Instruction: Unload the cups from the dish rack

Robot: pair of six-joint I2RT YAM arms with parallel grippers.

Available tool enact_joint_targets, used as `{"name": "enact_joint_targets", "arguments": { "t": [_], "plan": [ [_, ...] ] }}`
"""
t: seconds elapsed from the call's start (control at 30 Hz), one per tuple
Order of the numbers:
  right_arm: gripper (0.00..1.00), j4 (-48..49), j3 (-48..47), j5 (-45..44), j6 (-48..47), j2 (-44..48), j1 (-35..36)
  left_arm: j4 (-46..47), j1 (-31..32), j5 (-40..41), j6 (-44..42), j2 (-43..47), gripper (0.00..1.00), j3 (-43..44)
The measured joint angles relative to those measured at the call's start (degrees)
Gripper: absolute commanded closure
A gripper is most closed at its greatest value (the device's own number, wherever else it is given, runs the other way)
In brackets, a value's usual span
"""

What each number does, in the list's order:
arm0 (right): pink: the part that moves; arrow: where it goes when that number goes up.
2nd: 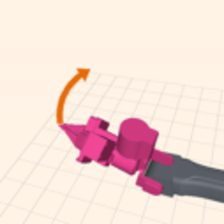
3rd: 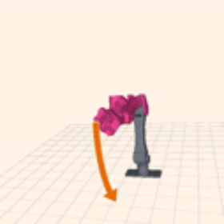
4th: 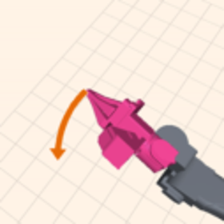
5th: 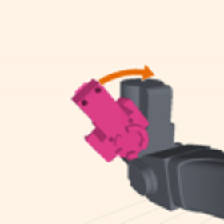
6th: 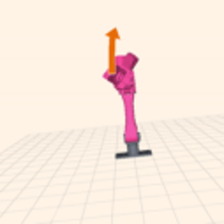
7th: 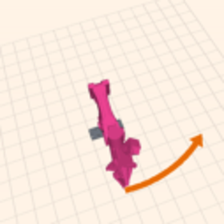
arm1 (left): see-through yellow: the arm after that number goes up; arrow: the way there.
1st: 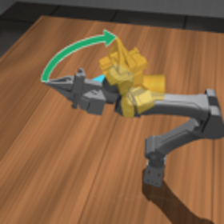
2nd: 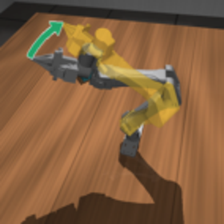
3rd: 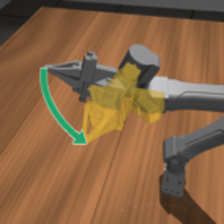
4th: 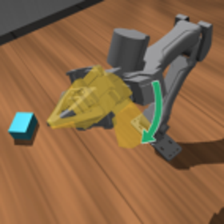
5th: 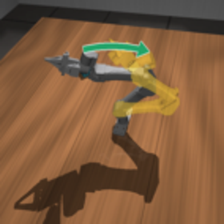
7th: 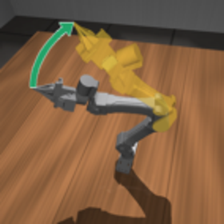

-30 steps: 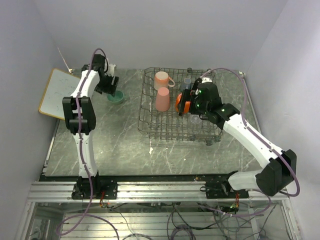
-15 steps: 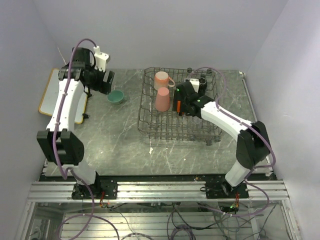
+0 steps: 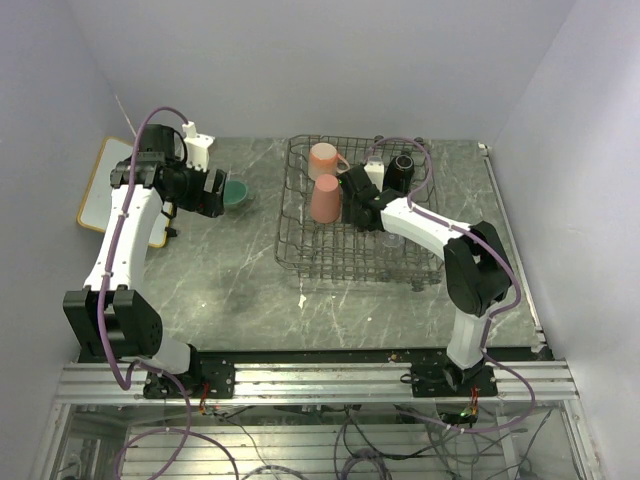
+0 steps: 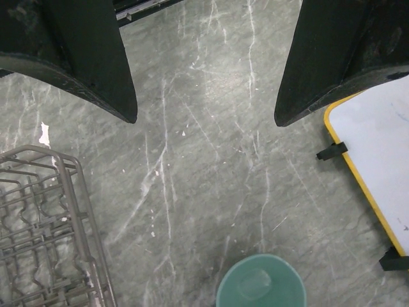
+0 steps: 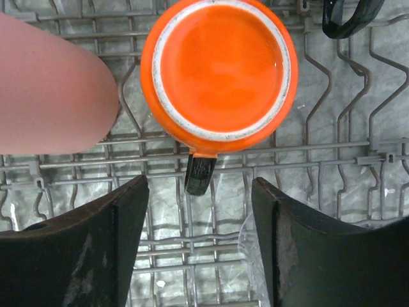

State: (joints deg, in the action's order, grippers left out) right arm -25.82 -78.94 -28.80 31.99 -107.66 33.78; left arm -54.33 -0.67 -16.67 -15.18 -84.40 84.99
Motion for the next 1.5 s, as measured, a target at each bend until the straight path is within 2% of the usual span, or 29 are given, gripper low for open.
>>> {"name": "enact_joint_targets", "arguments": {
  "t": [0.13,0.47,0.57,0.7,0.83,1.17,1.4,1.5],
  "plan": [
    [0.53,2.2,0.4,-0.6,-0.2,-0.2,-0.2,-0.2,0.0,-2.2,0.2,0.0,0.01,0.0],
    [0.54,4.6,2.3,-1.7,0.0,-2.4,-1.2,-2.9,0.0,-5.5,-2.0,0.0,0.01,0.0],
    [0.64,5.0,2.4,-1.7,0.2,-3.0,-1.2,-3.3,0.0,-5.7,-2.6,0.2,0.01,0.0],
    [0.85,5.9,3.1,-1.7,0.2,-3.0,-1.2,-4.4,0.0,-6.0,-3.4,0.9,0.01,0.0],
    [1.0,5.8,3.1,-2.0,0.4,-3.0,-1.2,-4.9,0.0,-6.4,-4.4,2.2,0.01,0.0],
    [1.0,3.8,3.1,0.2,-1.9,0.8,-1.3,-4.6,0.0,-7.3,-7.6,5.6,0.01,-2.7],
    [1.0,1.1,3.3,3.0,-2.0,11.9,-1.3,-1.5,0.0,-8.7,-10.4,10.1,0.01,-7.9],
    [1.0,1.4,6.1,7.5,-0.4,19.2,-1.4,-0.9,0.0,-10.8,-13.6,12.0,0.01,-9.3]
  ]
}}
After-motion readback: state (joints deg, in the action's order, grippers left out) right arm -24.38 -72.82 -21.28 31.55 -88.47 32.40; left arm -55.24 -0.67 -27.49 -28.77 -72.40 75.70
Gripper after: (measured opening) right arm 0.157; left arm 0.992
